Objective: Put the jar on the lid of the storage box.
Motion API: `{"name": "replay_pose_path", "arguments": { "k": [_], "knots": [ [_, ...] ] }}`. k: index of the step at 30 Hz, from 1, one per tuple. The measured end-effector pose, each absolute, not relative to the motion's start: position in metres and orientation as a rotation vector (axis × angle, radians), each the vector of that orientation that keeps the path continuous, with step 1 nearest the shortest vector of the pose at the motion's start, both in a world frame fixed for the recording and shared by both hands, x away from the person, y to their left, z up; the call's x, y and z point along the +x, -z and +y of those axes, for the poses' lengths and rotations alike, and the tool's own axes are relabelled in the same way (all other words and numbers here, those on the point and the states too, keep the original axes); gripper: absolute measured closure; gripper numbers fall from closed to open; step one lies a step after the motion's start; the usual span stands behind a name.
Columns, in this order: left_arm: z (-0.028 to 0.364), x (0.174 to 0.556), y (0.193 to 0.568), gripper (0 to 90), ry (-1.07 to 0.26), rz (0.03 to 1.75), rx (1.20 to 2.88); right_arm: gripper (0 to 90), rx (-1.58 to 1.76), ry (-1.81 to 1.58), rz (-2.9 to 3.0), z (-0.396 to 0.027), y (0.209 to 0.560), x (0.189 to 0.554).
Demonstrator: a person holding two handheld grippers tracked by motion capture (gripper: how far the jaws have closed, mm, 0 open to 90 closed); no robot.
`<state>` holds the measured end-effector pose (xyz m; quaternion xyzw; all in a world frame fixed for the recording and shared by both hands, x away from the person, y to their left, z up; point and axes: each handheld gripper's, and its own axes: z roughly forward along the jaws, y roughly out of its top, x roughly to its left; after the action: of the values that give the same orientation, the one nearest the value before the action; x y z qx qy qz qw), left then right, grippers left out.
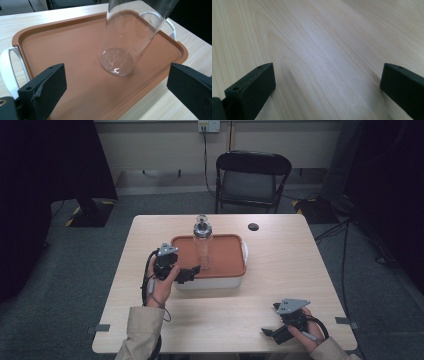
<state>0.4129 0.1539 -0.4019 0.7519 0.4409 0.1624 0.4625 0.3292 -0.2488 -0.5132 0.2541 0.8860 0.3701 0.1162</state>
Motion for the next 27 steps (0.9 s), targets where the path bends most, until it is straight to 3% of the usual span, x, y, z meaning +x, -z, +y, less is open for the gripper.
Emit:
{"name": "replay_pose_path", "arguments": {
  "k": [27],
  "knots": [
    [0.157,0.398,0.416,2.1,-0.382,1.062,1.867,0.0,0.744,-1.084,2.595,-0.249,0.513,0.329]
  ]
}}
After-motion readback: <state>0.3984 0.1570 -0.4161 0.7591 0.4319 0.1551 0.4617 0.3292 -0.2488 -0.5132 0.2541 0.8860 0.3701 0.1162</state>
